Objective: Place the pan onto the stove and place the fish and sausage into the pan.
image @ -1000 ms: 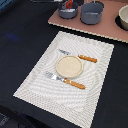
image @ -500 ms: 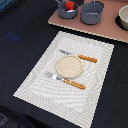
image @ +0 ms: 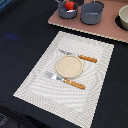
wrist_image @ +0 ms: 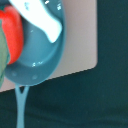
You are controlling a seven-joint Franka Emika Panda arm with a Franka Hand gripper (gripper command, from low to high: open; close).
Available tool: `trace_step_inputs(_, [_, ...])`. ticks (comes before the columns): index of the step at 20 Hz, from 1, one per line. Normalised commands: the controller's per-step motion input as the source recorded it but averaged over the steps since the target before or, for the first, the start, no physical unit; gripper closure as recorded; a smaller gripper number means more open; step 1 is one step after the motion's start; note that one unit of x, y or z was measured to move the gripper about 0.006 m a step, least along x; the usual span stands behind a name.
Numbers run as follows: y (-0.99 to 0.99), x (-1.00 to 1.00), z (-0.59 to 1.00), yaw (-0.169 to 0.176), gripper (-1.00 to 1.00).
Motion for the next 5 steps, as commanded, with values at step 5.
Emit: trace_step_inputs(5, [-0.62, 0.22, 0.25, 0.0, -1.0])
